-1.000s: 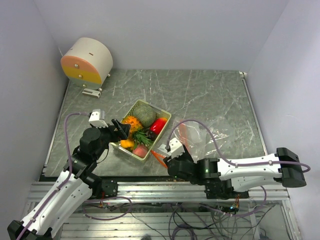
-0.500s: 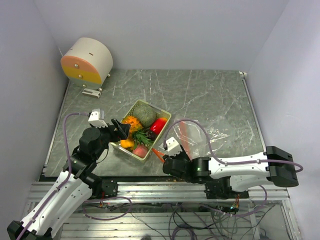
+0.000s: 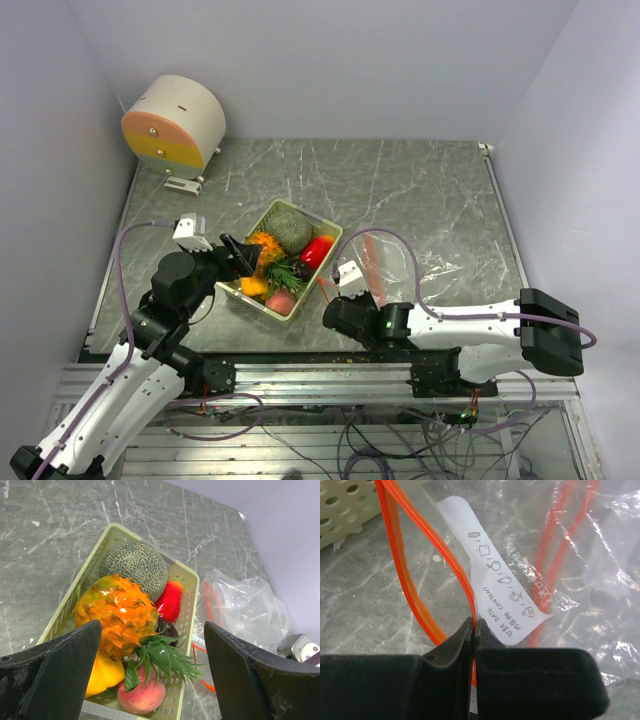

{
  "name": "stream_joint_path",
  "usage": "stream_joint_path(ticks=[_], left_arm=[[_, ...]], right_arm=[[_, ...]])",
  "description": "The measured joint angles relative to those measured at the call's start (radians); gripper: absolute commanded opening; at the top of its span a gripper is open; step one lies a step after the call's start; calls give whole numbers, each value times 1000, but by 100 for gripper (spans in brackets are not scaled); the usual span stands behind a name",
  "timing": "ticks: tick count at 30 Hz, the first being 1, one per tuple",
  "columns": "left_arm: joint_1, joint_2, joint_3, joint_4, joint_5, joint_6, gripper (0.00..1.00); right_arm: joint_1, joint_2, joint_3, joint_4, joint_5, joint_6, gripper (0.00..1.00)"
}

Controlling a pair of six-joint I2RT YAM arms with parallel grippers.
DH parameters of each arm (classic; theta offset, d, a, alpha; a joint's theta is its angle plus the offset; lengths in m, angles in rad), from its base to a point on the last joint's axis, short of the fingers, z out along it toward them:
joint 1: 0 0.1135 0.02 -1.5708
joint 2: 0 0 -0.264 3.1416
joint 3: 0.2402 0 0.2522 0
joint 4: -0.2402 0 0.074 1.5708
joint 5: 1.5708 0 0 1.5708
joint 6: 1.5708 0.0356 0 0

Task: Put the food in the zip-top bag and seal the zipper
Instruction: Pick up the zipper food storage bag at the center of the board, then open the zipper of the food storage bag.

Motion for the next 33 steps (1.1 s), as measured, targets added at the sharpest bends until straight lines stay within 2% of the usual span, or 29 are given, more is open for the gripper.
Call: stream_joint_path(ticks=[7, 11, 14, 22, 33], left_arm=[[0, 2, 3, -1, 44, 0, 95], [-1, 6, 13, 14, 80, 0, 95], [-1, 18, 14, 41, 109, -2, 95], [-1, 101, 41, 128, 201, -34, 95], [-2, 87, 26, 213, 270, -107, 95]], right_arm=[[-1, -66, 113, -91, 87, 60, 0], [-2, -199, 162, -11, 97, 22, 0], [-4, -238, 204, 70, 103, -24, 0], [-5, -105, 372, 241, 115, -155, 0], [-47, -61, 374, 327, 115, -210, 0]])
